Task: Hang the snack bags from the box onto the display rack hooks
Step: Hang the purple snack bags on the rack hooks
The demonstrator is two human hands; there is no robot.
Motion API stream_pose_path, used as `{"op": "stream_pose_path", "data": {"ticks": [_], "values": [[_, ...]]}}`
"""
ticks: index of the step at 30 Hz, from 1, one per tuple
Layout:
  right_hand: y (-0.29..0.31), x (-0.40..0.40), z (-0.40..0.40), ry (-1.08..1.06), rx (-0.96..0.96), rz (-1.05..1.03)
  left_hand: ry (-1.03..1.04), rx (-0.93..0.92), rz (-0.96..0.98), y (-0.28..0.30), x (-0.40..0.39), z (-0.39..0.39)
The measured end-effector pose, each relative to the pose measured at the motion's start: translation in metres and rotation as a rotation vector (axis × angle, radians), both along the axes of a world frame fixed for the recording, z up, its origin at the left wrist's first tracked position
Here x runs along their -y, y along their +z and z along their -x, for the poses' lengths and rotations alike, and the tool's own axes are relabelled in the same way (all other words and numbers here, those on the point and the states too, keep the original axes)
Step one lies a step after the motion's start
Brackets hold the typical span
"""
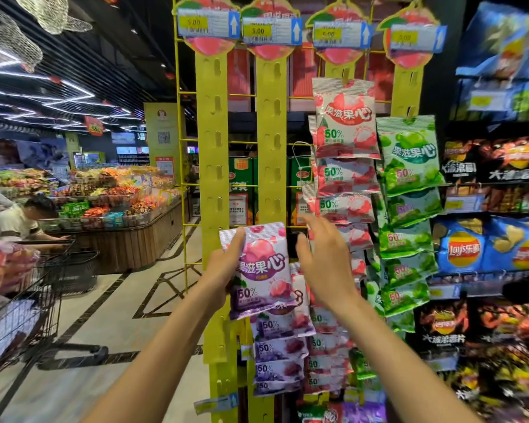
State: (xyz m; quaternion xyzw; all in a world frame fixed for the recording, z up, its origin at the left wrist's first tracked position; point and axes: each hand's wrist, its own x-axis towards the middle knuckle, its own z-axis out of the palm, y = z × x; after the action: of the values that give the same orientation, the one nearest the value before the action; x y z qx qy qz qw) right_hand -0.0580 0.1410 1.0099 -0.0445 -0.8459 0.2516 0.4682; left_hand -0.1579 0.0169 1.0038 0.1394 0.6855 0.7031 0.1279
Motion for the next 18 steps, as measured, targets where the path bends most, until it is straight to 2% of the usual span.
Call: {"op": "stream_pose_path", "data": {"ticks": [4, 8, 11, 18], "values": [[0.053, -0.022, 0.032, -0.089, -0.073, -0.54, -0.058, -0.052, 0.052, 0.013, -0.021, -0.009], [0.084, -0.033, 0.057, -0.164, -0.003, -0.887, -0.046, -0.087, 0.094, 0.017, -0.033, -0.001], [0.092, -0.039, 0.067, -0.205, 0.055, -0.977, 0.003, -0.064, 0.056, 0.015, -0.038, 0.013], [0.087, -0.046, 0.078, -0.22, 0.048, -0.989, 0.103, -0.033, 0.065, -0.011, -0.044, 0.029]]}}
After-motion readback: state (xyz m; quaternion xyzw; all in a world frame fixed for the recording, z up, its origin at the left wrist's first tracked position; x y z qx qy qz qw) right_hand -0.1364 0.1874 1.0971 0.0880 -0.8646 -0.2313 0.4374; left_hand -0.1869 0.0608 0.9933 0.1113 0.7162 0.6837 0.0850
